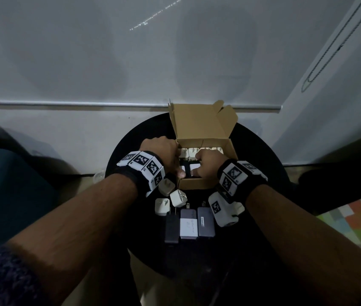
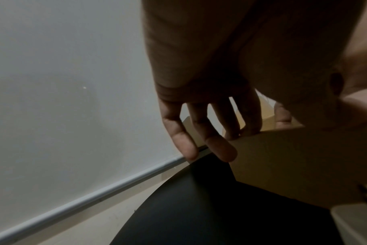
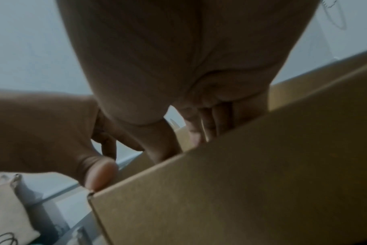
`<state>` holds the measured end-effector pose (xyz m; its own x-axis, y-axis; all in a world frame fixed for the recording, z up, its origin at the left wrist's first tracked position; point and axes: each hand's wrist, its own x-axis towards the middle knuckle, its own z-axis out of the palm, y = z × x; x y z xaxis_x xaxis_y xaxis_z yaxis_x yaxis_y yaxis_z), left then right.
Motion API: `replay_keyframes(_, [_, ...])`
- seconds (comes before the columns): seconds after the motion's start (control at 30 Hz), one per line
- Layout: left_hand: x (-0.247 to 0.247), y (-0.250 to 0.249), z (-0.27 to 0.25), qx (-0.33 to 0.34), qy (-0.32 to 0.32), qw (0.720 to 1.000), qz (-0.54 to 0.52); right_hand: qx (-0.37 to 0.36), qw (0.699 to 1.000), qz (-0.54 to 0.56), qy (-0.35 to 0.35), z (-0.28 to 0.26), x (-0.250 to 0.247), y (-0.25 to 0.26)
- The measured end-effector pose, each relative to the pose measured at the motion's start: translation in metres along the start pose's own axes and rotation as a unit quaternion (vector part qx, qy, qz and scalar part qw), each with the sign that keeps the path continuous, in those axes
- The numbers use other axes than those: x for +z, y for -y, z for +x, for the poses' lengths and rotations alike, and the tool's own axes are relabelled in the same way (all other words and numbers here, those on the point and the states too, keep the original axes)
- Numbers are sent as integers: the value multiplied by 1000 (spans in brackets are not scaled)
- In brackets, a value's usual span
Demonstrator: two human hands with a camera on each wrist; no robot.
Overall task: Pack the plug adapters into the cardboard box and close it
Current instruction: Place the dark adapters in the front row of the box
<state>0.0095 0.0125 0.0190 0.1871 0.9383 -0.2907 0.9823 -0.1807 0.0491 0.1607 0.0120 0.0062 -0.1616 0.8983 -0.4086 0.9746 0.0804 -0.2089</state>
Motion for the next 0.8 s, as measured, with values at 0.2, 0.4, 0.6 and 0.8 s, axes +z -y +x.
replay_keyframes(0.2, [-1,0,1,-2,8,1000,-10,-69,993,6,-97,-50,-7,-3])
replay_keyframes(0.4, [0,0,0,6,-5,1000,3,-27,999,22,-4,-115,49,-21])
replay_keyframes(0.6, [0,1,1,8,-9,1000,16,-21,993,103,47,-119,80,-29])
replay_keyframes(0.8, [4,2,3,13,-8,1000,20,0,991,124,54,-120,73,-33])
